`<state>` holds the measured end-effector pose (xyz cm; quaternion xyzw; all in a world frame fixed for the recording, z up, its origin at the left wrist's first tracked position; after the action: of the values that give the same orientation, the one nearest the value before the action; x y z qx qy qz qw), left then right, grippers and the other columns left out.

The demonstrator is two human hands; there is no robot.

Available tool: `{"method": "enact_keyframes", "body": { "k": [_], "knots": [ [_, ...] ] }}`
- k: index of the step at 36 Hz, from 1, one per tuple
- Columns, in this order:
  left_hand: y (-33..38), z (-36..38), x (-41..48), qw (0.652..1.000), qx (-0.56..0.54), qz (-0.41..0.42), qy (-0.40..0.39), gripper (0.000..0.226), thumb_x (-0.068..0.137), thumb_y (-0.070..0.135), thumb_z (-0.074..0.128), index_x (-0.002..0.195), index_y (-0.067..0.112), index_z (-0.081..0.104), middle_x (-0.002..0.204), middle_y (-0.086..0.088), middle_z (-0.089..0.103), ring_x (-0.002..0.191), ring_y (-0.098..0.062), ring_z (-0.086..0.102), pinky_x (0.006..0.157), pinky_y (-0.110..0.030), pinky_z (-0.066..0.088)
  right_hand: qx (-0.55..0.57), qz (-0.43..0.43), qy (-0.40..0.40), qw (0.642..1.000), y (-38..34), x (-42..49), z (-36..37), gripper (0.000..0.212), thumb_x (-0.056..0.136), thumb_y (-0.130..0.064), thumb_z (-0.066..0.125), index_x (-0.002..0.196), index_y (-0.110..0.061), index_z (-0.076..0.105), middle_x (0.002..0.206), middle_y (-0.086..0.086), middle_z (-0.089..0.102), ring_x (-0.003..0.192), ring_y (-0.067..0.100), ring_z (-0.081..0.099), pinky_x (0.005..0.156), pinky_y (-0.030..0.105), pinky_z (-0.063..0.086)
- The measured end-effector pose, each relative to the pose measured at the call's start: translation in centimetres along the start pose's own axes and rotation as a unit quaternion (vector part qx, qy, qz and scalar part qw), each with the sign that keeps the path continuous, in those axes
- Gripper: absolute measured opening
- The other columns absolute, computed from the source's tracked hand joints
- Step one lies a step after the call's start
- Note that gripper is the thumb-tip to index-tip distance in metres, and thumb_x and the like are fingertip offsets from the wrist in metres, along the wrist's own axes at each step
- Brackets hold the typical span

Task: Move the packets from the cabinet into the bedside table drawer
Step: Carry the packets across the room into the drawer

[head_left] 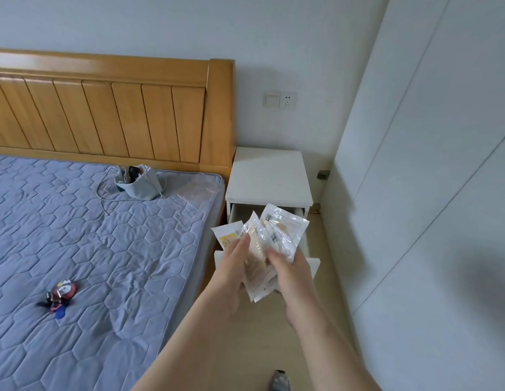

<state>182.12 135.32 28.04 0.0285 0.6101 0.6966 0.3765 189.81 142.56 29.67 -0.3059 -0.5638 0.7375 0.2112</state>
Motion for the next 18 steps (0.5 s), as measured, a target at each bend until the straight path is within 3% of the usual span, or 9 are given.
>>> {"method": "enact_keyframes", "body": {
  "k": [3, 5, 7, 8, 11, 15, 18],
  "knots": [
    [1.7, 1.2, 4.3, 0.998, -0.052, -0.02, -0.013, 0.033, 0.097, 0.044, 0.042, 0.109, 0.023, 0.063, 0.096, 0.0, 0.072, 0.094, -0.017, 0.066, 0.071, -0.035, 0.05, 0.002, 0.017, -0.036, 0.999, -1.0, 4.9, -0.1, 0.017, 0.093, -0.023, 0.055, 0.105, -0.032, 0.061, 0.091, -0.012, 0.071, 0.08, 0.002, 0.068, 0.065, 0.019, 0.05],
    [3.0, 1.8, 7.0, 0.996, -0.083, -0.023, -0.016, 0.037, 0.097, 0.047, 0.04, 0.104, 0.022, 0.066, 0.085, 0.003, 0.073, 0.087, -0.014, 0.065, 0.068, -0.033, 0.048, 0.006, 0.036, -0.054, 0.998, -1.8, 8.3, 0.0, 0.016, 0.094, -0.028, 0.052, 0.106, -0.034, 0.061, 0.097, -0.011, 0.07, 0.092, 0.006, 0.066, 0.076, 0.025, 0.051],
    [4.2, 2.0, 9.8, 0.994, -0.101, -0.03, -0.014, 0.051, 0.096, 0.052, 0.035, 0.114, 0.014, 0.065, 0.089, -0.002, 0.072, 0.087, -0.017, 0.065, 0.071, -0.034, 0.048, 0.008, 0.056, -0.066, 0.996, -2.4, 11.4, 0.1, 0.015, 0.095, -0.03, 0.049, 0.101, -0.036, 0.062, 0.102, -0.008, 0.07, 0.101, 0.013, 0.064, 0.09, 0.035, 0.049],
    [4.7, 2.1, 11.2, 0.993, -0.11, -0.035, -0.016, 0.057, 0.096, 0.053, 0.033, 0.12, 0.011, 0.062, 0.097, -0.007, 0.071, 0.091, -0.021, 0.066, 0.076, -0.036, 0.048, 0.007, 0.063, -0.075, 0.995, -2.8, 12.8, 0.1, 0.015, 0.095, -0.03, 0.048, 0.098, -0.034, 0.062, 0.101, -0.007, 0.07, 0.099, 0.013, 0.064, 0.09, 0.035, 0.049],
    [5.8, 2.6, 14.9, 0.987, -0.149, -0.054, -0.022, 0.065, 0.093, 0.059, 0.031, 0.123, 0.008, 0.059, 0.12, -0.017, 0.064, 0.112, -0.031, 0.06, 0.098, -0.046, 0.044, 0.003, 0.078, -0.093, 0.993, -3.8, 16.8, 0.3, 0.015, 0.096, -0.031, 0.046, 0.096, -0.029, 0.06, 0.094, -0.005, 0.07, 0.088, 0.011, 0.065, 0.071, 0.026, 0.05],
    [6.3, 2.3, 18.7, 0.986, -0.148, -0.073, -0.024, 0.062, 0.091, 0.062, 0.031, 0.109, 0.013, 0.064, 0.106, -0.014, 0.071, 0.108, -0.031, 0.061, 0.104, -0.05, 0.037, -0.03, 0.094, -0.089, 0.991, -3.7, 21.1, 1.4, 0.016, 0.097, -0.031, 0.045, 0.096, -0.028, 0.06, 0.099, -0.001, 0.069, 0.09, 0.013, 0.064, 0.065, 0.025, 0.048],
    [6.8, 1.1, 22.0, 0.983, -0.152, -0.098, -0.018, 0.059, 0.09, 0.06, 0.036, 0.107, 0.011, 0.064, 0.104, -0.015, 0.07, 0.107, -0.032, 0.06, 0.097, -0.048, 0.04, -0.055, 0.093, -0.093, 0.99, -3.5, 24.5, 2.6, 0.016, 0.097, -0.029, 0.046, 0.096, -0.029, 0.062, 0.099, -0.003, 0.068, 0.09, 0.011, 0.063, 0.067, 0.023, 0.048]
  ]
}}
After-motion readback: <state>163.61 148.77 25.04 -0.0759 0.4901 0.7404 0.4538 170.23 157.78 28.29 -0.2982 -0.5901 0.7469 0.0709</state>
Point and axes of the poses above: each hand's wrist, its own x-axis towards the middle knuckle, its own z-axis out of the palm, y = z × x, the point moved 2 cm from there along x, towards the middle knuckle
